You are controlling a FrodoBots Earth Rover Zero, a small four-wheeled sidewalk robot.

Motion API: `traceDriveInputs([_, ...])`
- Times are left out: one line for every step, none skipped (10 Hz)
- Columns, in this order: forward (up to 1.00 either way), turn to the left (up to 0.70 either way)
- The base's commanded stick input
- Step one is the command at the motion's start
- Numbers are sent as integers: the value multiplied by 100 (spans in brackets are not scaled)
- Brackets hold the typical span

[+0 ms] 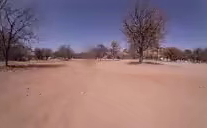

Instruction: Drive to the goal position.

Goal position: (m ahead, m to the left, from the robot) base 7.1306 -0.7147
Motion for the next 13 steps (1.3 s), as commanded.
traceDriveInputs([100,0])
traceDriveInputs([100,0])
traceDriveInputs([100,0])
traceDriveInputs([100,0])
traceDriveInputs([100,0])
traceDriveInputs([100,0])
traceDriveInputs([100,0])
traceDriveInputs([100,0])
traceDriveInputs([100,0])
traceDriveInputs([100,0])
traceDriveInputs([100,0])
traceDriveInputs([100,0])
traceDriveInputs([100,0])
